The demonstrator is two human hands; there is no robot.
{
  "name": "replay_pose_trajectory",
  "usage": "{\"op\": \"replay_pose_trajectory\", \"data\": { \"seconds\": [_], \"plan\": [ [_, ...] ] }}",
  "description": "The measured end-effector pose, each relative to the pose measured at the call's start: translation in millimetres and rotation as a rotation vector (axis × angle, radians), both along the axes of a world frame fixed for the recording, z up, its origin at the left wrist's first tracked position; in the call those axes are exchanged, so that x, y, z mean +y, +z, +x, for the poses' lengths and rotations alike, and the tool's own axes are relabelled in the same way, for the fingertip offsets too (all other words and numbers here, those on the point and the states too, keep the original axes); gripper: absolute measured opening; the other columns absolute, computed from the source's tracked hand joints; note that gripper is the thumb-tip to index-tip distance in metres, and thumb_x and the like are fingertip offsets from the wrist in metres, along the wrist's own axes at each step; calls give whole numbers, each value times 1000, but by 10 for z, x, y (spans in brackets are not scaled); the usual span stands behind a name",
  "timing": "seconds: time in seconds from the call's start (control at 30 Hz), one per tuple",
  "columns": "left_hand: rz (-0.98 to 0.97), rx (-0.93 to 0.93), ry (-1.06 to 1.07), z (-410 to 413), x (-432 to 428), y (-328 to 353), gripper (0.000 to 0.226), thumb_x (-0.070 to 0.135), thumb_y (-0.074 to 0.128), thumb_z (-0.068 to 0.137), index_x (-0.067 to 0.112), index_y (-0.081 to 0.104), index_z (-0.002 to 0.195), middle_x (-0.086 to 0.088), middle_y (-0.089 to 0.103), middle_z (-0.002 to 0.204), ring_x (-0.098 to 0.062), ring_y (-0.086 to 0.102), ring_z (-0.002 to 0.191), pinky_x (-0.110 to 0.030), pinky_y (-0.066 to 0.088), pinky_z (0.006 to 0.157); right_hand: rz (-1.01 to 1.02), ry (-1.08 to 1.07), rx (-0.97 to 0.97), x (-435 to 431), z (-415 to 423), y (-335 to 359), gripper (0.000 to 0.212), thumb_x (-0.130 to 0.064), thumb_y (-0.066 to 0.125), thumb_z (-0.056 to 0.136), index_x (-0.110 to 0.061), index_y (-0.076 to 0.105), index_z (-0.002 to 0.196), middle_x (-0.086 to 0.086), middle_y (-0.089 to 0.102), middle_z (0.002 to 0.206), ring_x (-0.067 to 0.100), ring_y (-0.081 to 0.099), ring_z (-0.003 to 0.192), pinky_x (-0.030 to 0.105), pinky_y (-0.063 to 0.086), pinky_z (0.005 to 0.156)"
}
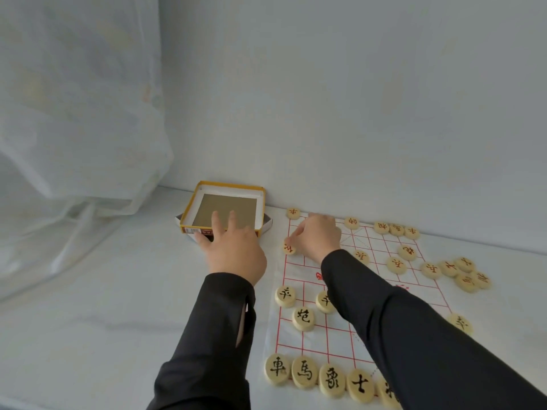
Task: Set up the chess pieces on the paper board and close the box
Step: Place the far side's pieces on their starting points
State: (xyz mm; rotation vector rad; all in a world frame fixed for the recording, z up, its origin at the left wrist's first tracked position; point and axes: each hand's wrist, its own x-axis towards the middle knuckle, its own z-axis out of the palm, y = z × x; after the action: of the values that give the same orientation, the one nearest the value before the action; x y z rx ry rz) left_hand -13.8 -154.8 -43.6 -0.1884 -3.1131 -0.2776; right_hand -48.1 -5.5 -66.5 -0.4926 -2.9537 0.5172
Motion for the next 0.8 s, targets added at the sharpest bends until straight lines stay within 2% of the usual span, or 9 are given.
{"op": "replay_pose_trajectory", "data": {
  "seconds": [0.13,0.2,0.33,0.5,0.63,0.8],
  "plan": [
    [41,-2,-47,-1,42,-18,41,23,39,92,19,43,133,-3,13,154,-32,-2,142,-59,8,111,193,39,-10,-16,48,-49,35,-41,55,89,-14,68,108,4,44,141,27,26,136,45,24,111],
    [57,-16,-72,1,58,-23,43,25,40,93,21,41,136,-3,13,154,-32,-2,142,-59,8,111,269,85,13,-13,77,-41,33,-38,51,92,-16,68,110,4,31,150,27,16,141,47,15,114],
    [72,-20,-81,-14,70,-16,44,27,40,94,24,38,138,-2,15,153,-32,-1,143,-59,6,111,172,184,100,24,132,34,28,-34,51,92,-23,69,111,5,23,155,27,9,143,46,8,115],
    [86,-29,-83,-11,115,-39,46,28,42,94,25,36,139,-2,17,153,-31,0,143,-59,6,111,213,327,-93,68,191,99,35,-38,58,87,-27,61,120,5,10,158,29,-2,145,51,1,115],
    [98,-21,-86,-7,150,-38,48,26,42,93,26,34,141,-1,16,154,-30,-1,143,-60,5,110,297,339,-80,47,182,34,31,-36,61,87,-23,65,115,5,14,156,31,1,144,52,3,115],
    [96,-36,-87,-23,137,-36,47,26,42,94,27,34,140,-1,15,154,-31,-1,143,-60,4,110,253,321,-73,52,127,-10,28,-33,60,88,-24,66,114,4,18,155,30,5,144,51,4,115]
  ]
}}
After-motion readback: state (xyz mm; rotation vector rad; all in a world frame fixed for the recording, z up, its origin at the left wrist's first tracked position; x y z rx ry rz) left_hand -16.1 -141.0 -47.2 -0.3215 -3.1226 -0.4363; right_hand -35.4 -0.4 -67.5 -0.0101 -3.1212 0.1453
